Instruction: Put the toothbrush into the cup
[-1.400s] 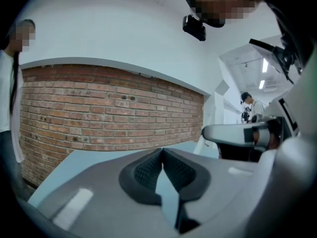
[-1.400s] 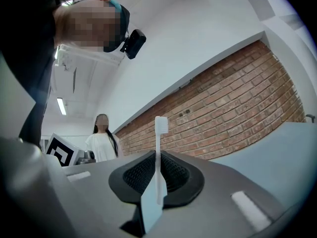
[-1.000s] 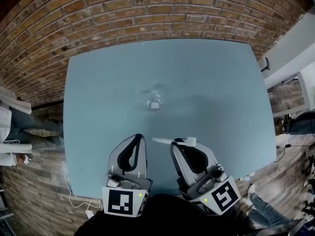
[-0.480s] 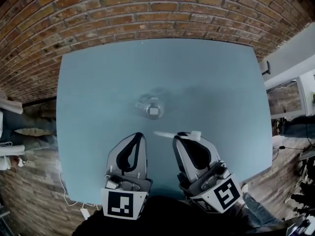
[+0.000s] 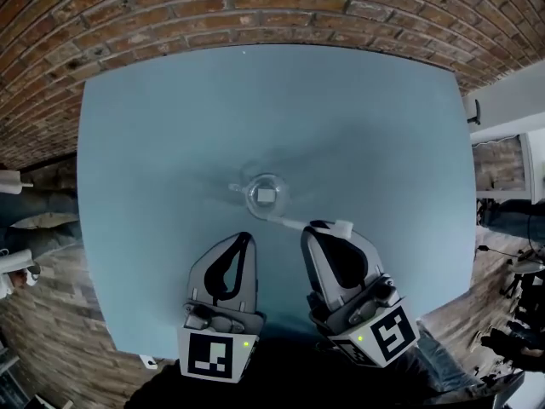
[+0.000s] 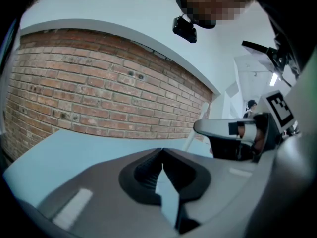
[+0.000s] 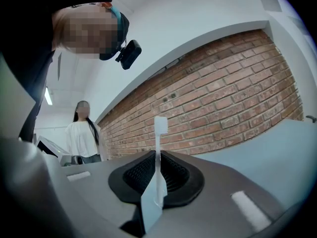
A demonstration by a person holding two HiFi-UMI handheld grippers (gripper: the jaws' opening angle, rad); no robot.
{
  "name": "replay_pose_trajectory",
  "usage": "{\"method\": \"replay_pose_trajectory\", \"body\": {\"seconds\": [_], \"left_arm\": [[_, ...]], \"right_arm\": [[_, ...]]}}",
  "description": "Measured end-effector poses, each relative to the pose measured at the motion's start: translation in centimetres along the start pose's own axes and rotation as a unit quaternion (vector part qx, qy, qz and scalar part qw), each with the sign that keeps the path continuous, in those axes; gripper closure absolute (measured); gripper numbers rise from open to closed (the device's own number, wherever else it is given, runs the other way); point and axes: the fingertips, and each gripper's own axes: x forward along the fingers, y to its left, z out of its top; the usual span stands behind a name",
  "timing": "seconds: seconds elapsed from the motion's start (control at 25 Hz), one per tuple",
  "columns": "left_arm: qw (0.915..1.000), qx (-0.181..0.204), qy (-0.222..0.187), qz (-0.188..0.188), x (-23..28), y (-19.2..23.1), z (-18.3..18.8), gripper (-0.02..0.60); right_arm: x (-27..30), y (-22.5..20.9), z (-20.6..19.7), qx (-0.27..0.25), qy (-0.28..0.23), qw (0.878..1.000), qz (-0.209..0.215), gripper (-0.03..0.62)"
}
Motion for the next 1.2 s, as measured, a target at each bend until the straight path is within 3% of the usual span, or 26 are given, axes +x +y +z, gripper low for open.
{"method": "replay_pose_trajectory", "body": {"seconds": [0.6, 1.2], "left_arm": [[0.9994, -0.024, 0.026, 0.005, 1.8, 2.4, -2.9, 0.574], [0.9989, -0.035, 0.029, -0.002, 2.0, 2.8, -3.5, 0.574]], "right_arm": [[2.7, -1.7, -4.9, 0.022, 0.036, 0.999, -0.015, 0.557], [3.4, -1.5, -6.6, 0.025, 0.059, 0.998, 0.005, 0.531]]}}
